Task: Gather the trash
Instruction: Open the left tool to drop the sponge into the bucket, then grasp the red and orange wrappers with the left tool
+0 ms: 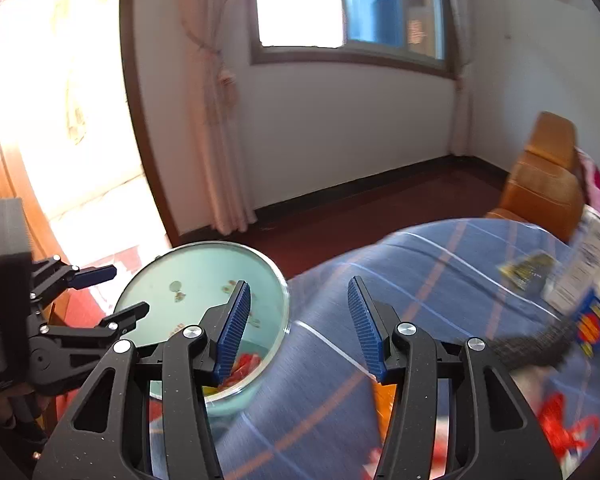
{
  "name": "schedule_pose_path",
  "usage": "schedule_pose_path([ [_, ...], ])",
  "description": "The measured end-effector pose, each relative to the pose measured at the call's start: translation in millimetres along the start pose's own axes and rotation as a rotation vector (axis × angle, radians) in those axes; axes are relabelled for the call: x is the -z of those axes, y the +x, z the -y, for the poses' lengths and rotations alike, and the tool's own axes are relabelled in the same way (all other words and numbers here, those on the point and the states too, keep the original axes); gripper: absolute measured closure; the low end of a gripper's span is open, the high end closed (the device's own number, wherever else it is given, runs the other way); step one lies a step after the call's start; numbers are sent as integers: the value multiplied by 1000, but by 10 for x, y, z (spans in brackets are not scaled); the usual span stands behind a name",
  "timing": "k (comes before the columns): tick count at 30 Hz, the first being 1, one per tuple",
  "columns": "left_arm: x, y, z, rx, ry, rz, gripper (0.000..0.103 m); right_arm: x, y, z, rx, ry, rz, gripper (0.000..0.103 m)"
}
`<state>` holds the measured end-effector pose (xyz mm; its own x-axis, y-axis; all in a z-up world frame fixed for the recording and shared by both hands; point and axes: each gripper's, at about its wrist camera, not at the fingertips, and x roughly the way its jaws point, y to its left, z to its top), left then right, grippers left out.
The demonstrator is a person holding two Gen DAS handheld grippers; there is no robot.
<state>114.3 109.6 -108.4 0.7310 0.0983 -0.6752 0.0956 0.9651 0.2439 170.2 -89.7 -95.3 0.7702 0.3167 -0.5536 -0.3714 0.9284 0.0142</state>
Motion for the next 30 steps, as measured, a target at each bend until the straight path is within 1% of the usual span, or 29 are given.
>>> schedule_pose_path([
  [2,5,-15,68,13,1,0,45,108,-272,170,42,47,25,49],
  [5,34,-34,224,51,4,-4,45,347,-686,536,141,136,56,46],
  [6,39,-40,260,60,8,-4,45,411,-772,596,165,151,60,46],
  [8,59,-71,380,83,22,-1,44,602,-998,848,250,200,59,44],
  [10,79,-102,488,101,37,0,44,789,-1166,1039,306,245,53,44],
  [13,95,-181,644,125,55,10,44,1050,-1352,1264,366,300,36,42],
  [14,95,-213,685,133,60,16,44,1151,-1423,1328,382,318,38,40],
  [15,86,-249,729,141,64,22,44,1220,-1467,1371,394,331,38,39],
  [17,56,-338,834,164,79,40,44,1353,-1533,1455,416,348,40,39],
  [20,15,-501,1024,188,110,83,44,1522,-1641,1562,480,381,42,39],
  [23,-92,-644,1237,220,150,124,43,1617,-1725,1709,523,424,42,38],
  [26,-193,-789,1450,255,183,163,42,1696,-1853,1853,560,464,52,36],
  [30,-313,-910,1759,309,238,193,41,1815,-1948,1993,570,510,55,35],
])
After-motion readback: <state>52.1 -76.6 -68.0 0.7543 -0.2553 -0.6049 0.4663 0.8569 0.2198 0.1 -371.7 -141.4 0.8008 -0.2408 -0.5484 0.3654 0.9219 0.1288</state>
